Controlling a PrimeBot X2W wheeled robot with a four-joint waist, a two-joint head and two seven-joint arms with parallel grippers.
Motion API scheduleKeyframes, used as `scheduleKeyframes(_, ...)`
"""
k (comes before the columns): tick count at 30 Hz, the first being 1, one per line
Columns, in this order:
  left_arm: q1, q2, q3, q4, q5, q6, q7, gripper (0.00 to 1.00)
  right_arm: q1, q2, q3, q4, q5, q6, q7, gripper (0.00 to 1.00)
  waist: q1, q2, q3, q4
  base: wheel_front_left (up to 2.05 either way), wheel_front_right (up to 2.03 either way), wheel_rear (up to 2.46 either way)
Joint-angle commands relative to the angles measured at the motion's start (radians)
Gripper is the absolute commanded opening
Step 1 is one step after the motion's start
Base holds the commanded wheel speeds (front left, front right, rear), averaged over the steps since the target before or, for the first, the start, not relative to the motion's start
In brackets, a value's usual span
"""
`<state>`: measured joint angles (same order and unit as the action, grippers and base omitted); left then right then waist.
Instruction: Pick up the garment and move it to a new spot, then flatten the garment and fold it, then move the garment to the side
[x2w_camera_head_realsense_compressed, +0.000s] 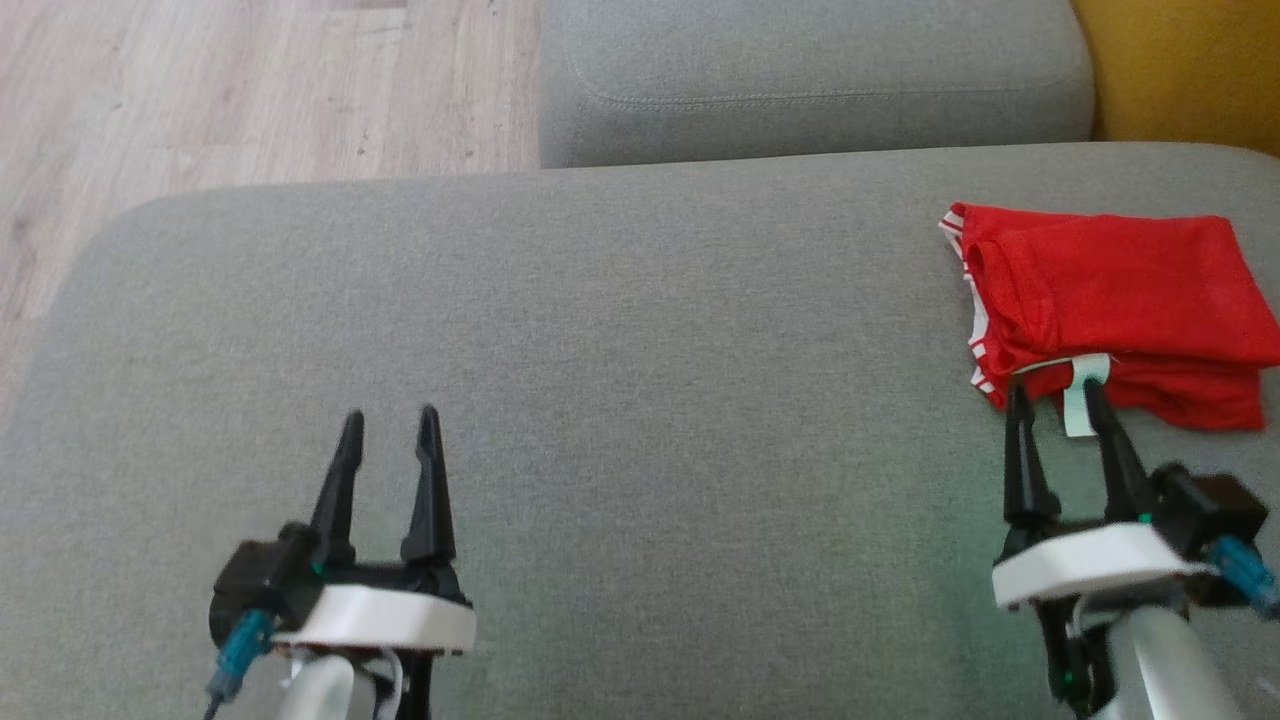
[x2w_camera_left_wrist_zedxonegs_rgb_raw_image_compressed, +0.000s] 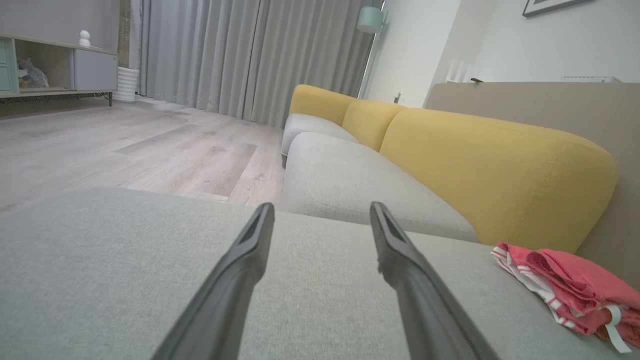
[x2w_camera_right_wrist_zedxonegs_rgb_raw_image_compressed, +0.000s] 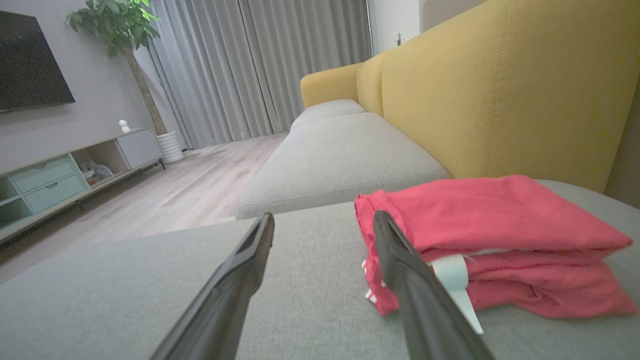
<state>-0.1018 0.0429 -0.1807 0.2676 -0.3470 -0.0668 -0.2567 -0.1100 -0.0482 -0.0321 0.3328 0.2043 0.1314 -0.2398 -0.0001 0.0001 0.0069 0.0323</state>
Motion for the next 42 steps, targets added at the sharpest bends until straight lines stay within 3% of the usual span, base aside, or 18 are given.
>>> scheduleKeyframes(1,-0.017,0.007,0.030,-0.019,0.010,-0.006,-0.005,1.00,-0.014,-0.002,0.031,-0.025,-0.013,-0.001,-0.017,1.00,0.0001,-0.0001,-0.003,-0.002,0.00,0.00,0.00)
scheduleKeyframes(31,-0.006,0.007,0.071,0.011,-0.081,0.005,-0.005,1.00,0.002,-0.002,0.071,-0.045,0.022,-0.001,-0.022,1.00,0.0001,-0.0001,-0.021,-0.019,0.00,0.00,0.00)
scheduleKeyframes(32,0.025,0.000,0.035,0.047,-0.083,0.001,0.000,0.00,0.032,0.000,0.047,-0.014,0.020,0.000,-0.008,0.00,0.0001,-0.0001,-0.021,-0.019,0.00,0.00,0.00)
scheduleKeyframes(42,0.038,-0.001,0.048,0.088,-0.151,-0.003,0.023,0.00,0.048,0.002,0.041,0.024,0.100,0.000,0.015,0.00,0.0001,-0.0001,-0.021,-0.020,0.00,0.00,0.00)
